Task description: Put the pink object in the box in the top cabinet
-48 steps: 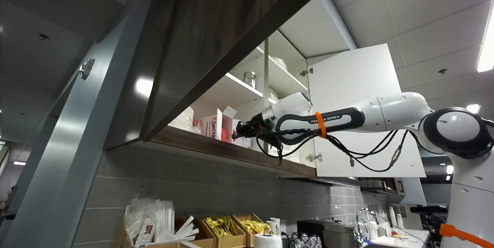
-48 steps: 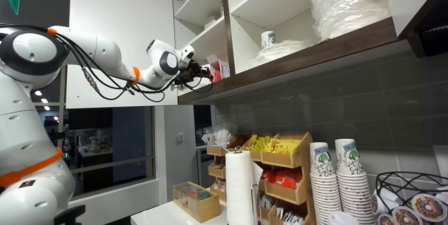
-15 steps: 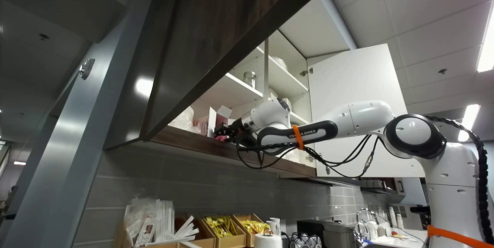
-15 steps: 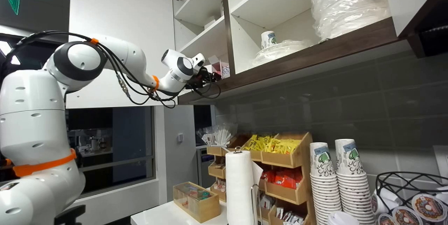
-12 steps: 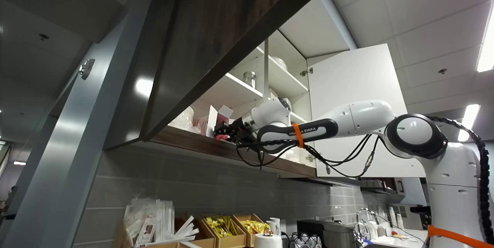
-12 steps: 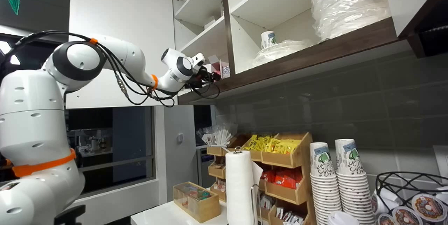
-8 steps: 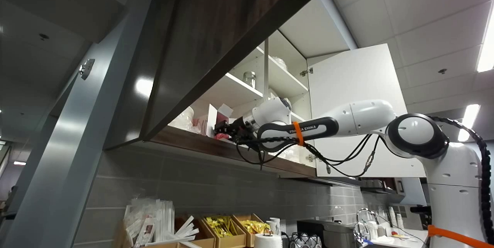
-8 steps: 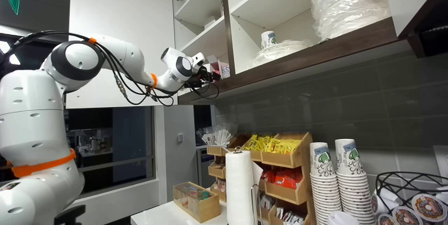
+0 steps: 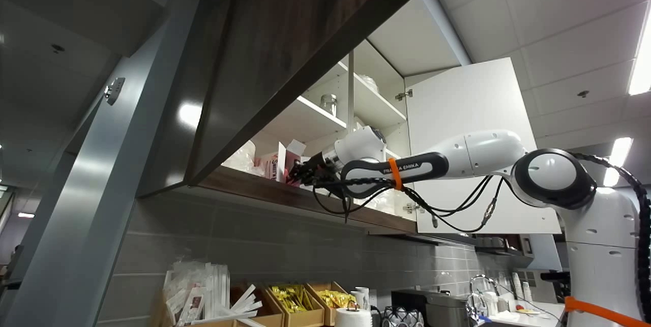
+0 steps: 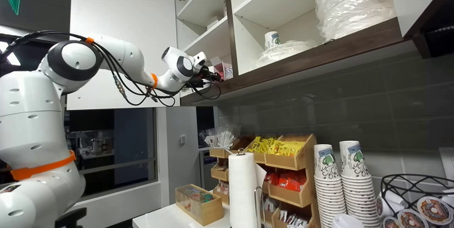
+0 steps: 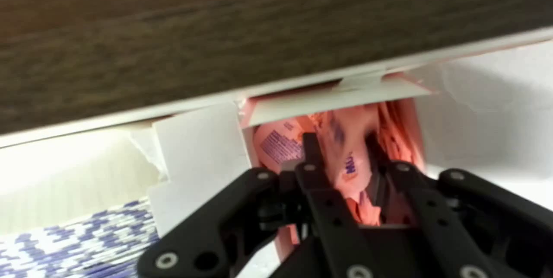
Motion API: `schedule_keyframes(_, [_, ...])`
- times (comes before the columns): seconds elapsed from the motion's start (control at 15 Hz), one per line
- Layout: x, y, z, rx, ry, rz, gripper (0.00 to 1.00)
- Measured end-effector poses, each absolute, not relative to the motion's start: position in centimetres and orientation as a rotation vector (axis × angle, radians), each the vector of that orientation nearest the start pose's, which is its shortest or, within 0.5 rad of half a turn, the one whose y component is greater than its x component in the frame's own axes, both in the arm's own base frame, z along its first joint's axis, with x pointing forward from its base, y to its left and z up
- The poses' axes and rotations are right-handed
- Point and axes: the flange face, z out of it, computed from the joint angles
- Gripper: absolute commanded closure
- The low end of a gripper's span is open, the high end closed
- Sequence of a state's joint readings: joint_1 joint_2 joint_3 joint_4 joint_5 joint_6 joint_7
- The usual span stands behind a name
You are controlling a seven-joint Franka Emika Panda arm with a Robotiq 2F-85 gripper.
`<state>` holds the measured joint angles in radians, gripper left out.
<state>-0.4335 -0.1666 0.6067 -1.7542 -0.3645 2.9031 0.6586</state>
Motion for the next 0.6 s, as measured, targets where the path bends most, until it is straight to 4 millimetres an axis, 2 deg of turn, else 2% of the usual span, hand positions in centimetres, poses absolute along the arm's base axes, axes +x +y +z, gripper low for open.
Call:
schedule_keyframes(0.07, [53.33, 15.36, 76.96, -2.377, 0.154, -1.825, 0.61])
schedule_keyframes(0.13, [53.15, 15.32, 77.08, -2.377, 0.155, -1.831, 0.66])
schedule_keyframes(0.2, [53.01, 15.26, 77.15, -2.381, 0.157, -1.834, 0.65])
schedule_keyframes(0.33, [52.82, 15.12, 77.17, -2.397, 0.166, -1.832, 0.82])
schedule_keyframes(0.4, [52.77, 15.04, 77.15, -2.408, 0.172, -1.828, 0.62])
schedule_keyframes(0.47, [52.73, 14.97, 77.12, -2.418, 0.177, -1.825, 0.47])
schedule_keyframes(0.6, [52.6, 14.85, 77.06, -2.428, 0.182, -1.824, 0.34])
